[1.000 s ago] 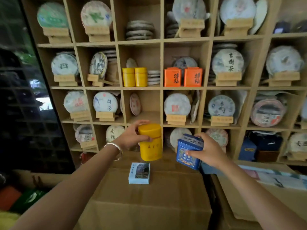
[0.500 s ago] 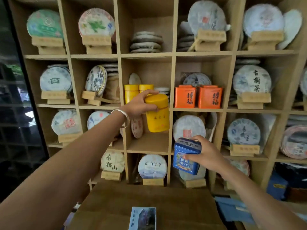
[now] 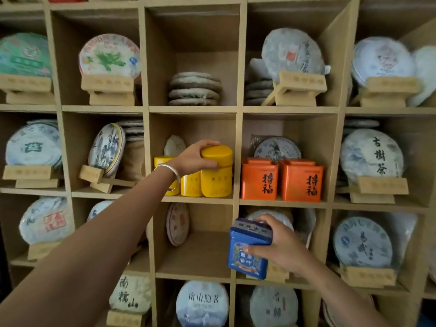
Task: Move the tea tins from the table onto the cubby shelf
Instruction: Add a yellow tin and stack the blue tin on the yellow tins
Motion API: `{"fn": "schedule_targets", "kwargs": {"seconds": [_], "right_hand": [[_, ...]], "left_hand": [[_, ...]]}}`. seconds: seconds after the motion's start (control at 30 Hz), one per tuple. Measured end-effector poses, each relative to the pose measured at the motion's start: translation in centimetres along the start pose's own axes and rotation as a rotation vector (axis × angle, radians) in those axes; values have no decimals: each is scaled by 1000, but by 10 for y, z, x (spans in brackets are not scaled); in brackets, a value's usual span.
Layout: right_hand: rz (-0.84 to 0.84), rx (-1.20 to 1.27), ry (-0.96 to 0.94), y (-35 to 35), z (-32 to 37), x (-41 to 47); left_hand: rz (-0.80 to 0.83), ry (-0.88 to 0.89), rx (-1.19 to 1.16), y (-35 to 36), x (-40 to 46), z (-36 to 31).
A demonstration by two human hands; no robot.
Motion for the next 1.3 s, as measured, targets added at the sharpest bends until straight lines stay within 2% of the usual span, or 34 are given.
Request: {"fn": "schedule_targets", "kwargs": {"seconds": [0.33,0.57,1.1,1.3], "right_hand": [[-21,-20,41,3,-6,20],[-2,-16,53,15,1,25],[20,-40,33,35,1,38],[43,-40,42,45,-3,43]], "left_hand": [[167,89,169,-3,52,-13],[228,43,158,-7,67,14],[351,0,472,4,92,42],[408,-32,511,4,95,45]]}}
Point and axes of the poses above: each hand's wrist, its own x-axis towards the middle knuckle, its own y-axis out of the palm, z = x × y, the point moved 7 cm from there along x, towards the middle knuckle, and after that the axes turned 8 degrees about z, right-handed, at the moved point
